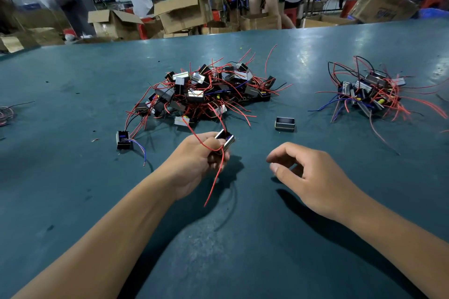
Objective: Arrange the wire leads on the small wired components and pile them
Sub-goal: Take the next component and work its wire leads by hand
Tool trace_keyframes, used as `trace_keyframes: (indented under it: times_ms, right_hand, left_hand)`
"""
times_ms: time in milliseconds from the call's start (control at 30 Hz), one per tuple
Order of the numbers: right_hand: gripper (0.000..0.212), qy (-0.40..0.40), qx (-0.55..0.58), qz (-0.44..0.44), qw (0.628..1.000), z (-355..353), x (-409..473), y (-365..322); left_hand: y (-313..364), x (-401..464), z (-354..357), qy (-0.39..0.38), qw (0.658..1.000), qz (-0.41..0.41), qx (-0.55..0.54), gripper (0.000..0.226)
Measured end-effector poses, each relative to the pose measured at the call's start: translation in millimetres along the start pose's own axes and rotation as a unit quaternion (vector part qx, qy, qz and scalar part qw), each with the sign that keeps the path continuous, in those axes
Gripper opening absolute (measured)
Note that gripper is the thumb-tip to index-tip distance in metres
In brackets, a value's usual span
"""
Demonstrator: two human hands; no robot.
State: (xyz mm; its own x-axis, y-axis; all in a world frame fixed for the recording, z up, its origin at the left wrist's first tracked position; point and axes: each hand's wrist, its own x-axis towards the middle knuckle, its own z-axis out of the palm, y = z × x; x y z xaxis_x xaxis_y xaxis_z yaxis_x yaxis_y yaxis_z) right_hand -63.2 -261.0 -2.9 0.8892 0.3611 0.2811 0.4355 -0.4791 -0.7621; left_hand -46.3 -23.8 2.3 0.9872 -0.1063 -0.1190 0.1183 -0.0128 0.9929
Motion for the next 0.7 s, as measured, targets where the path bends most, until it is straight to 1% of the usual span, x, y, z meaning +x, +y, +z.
trace_keyframes:
  times_ms: [133, 167, 233, 267, 300, 333, 367, 400, 467, 500, 533, 567, 600, 633, 667, 700]
  right_hand:
    - [0.008, -0.002, -0.002, -0.004, 1.0, 0, 0, 0]
    - [0.008, -0.002, -0.001, -0.004, 1.0, 0, 0, 0]
    - [0.007, -0.005, 0.001, -0.001, 1.0, 1, 0, 0]
    - [0.007, -0.007, 0.002, 0.001, 1.0, 1, 0, 0]
    - [0.007, -0.008, 0.001, 0.001, 1.0, 1, 0, 0]
    - [0.007, -0.009, -0.001, 0.0, 1.0, 1, 0, 0]
    - [0.007, -0.01, -0.003, -0.001, 1.0, 1, 0, 0]
    - [0.007, -0.01, -0.003, -0.001, 1.0, 1, 0, 0]
    - [0.006, -0.011, -0.004, -0.002, 1.0, 1, 0, 0]
    - [0.006, -0.01, -0.005, -0.004, 1.0, 1, 0, 0]
    - [0.006, -0.009, -0.006, -0.004, 1.0, 1, 0, 1]
    - [0.006, -0.01, -0.007, -0.004, 1.0, 0, 0, 1]
    - [0.006, -0.011, -0.008, -0.005, 1.0, 0, 0, 1]
    - [0.006, -0.01, -0.008, -0.005, 1.0, 0, 0, 1]
    - [0.006, -0.009, -0.009, -0.005, 1.0, 0, 0, 1]
    - [0.006, -0.008, -0.011, -0.005, 1.0, 0, 0, 1]
  left_hand:
    - [1, 1, -4, -0.003, 0.998, 0.013, 0.057, 0.024]
    - [-1, 2, -4, 0.003, 0.996, 0.02, 0.087, 0.019]
    - [-2, 4, -5, 0.014, 0.982, 0.049, 0.181, 0.007]
    - [-3, 4, -6, 0.006, 0.975, 0.061, 0.215, 0.004]
    - [-3, 3, -5, -0.009, 0.973, 0.07, 0.222, 0.004]
    - [-3, 2, -5, -0.026, 0.971, 0.077, 0.223, 0.007]
    - [-4, 2, -5, -0.037, 0.963, 0.088, 0.251, 0.013]
    - [-5, 2, -7, -0.043, 0.943, 0.105, 0.312, 0.015]
    - [-4, 2, -10, -0.054, 0.884, 0.136, 0.443, 0.011]
    - [-4, 2, -11, -0.06, 0.869, 0.142, 0.47, 0.009]
    - [-3, 3, -12, -0.059, 0.87, 0.14, 0.47, 0.011]
    - [-1, 2, -13, -0.047, 0.886, 0.128, 0.443, 0.015]
    - [3, 3, -15, -0.021, 0.906, 0.112, 0.407, 0.019]
    - [7, 6, -20, 0.016, 0.917, 0.101, 0.386, 0.02]
    - [11, 10, -26, 0.057, 0.911, 0.1, 0.396, 0.02]
    - [15, 16, -33, 0.097, 0.891, 0.102, 0.431, 0.017]
